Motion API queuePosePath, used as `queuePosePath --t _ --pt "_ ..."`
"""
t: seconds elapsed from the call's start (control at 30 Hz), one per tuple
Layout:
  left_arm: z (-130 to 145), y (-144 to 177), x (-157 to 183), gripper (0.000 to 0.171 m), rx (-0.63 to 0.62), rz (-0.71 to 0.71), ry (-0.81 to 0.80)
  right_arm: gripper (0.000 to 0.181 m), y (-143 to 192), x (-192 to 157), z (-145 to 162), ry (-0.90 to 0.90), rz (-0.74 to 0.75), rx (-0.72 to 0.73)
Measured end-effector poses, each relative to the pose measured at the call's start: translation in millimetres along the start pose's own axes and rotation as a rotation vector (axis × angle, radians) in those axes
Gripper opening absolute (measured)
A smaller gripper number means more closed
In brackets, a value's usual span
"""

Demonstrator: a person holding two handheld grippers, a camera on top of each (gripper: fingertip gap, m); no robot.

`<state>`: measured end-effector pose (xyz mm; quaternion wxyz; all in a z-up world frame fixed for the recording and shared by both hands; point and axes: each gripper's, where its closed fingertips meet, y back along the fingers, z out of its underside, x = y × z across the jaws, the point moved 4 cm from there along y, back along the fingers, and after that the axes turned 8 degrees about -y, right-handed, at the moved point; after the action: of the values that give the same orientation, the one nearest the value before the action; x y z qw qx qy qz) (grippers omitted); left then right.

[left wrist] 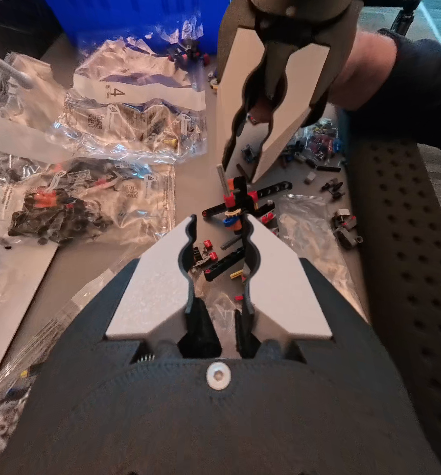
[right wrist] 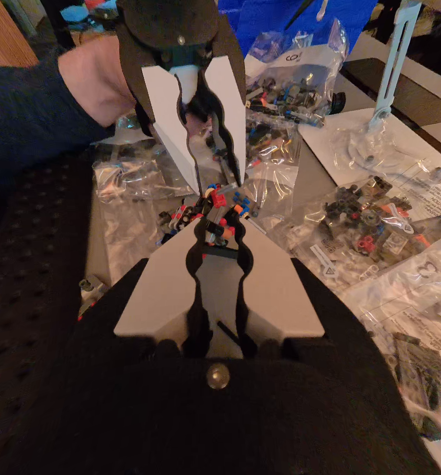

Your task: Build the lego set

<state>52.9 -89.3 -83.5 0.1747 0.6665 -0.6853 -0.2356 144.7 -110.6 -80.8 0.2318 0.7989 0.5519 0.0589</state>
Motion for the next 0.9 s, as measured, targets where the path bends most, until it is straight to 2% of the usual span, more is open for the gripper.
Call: queuePosePath --t 0.07,0.2,0.6,0.9 --pt "-0.4 -4.3 7.2 0.021 0.020 0.064 -0.008 0.018 1.6 1.4 -3.9 -0.009 -0.004 0.035" --pt "-4.0 -12.2 15.3 0.011 0.034 0.103 -0.046 0.017 -2.2 1.2 -2.3 -0.020 -0.027 0.031" --pt "-6.7 -15.6 19.4 0.009 0.038 0.091 -0.125 0.008 -3.6 -8.1 -2.0 -0.032 -0.110 0.022" --pt "-11.8 -15.2 16.6 0.006 0.064 0.039 -0.183 0.002 13.2 -4.4 -18.9 -0.036 -0.073 0.135"
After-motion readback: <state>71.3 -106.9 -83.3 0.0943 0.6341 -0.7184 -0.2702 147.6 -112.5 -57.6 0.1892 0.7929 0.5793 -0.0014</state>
